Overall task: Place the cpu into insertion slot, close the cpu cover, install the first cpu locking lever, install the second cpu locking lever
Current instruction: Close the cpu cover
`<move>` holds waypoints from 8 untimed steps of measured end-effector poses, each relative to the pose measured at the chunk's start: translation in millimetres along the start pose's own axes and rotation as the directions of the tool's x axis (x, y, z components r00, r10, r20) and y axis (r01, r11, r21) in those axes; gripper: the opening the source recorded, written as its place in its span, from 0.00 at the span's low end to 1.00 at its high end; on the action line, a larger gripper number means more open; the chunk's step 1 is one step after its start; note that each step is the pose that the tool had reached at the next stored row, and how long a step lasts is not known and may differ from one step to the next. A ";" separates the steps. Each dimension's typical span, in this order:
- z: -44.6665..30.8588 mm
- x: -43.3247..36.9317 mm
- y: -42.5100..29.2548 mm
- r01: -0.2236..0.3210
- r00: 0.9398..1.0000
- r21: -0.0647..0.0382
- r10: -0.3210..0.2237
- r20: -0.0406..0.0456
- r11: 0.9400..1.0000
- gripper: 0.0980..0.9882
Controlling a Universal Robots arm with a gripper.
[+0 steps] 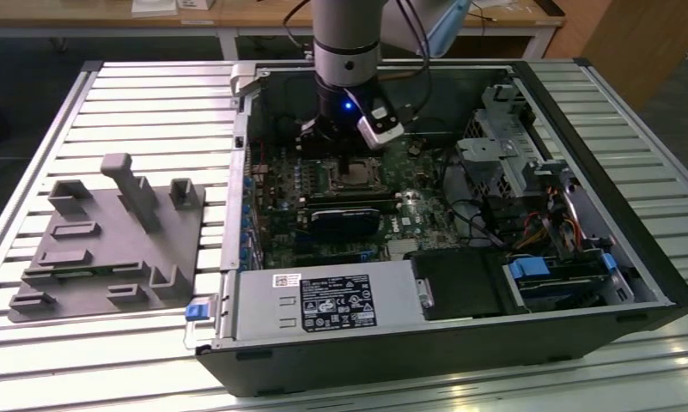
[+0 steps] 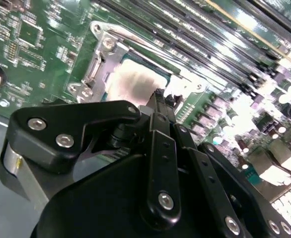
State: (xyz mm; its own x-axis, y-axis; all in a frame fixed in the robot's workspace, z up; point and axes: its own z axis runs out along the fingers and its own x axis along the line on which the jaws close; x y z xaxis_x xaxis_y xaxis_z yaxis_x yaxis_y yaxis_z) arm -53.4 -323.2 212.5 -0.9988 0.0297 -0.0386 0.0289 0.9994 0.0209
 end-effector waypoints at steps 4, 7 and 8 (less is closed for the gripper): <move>0.4 -9.1 0.3 0.000 1.000 0.000 0.000 0.000 1.000 0.01; 0.6 -14.0 0.4 0.000 1.000 0.000 0.000 0.000 1.000 0.01; 0.6 -14.8 0.4 0.000 1.000 0.000 0.000 0.000 1.000 0.01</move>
State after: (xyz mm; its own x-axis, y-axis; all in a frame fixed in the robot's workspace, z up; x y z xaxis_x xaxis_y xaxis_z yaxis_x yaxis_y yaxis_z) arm -38.6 -323.3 212.5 -0.9988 0.0297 -0.0387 0.0289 0.9994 0.0210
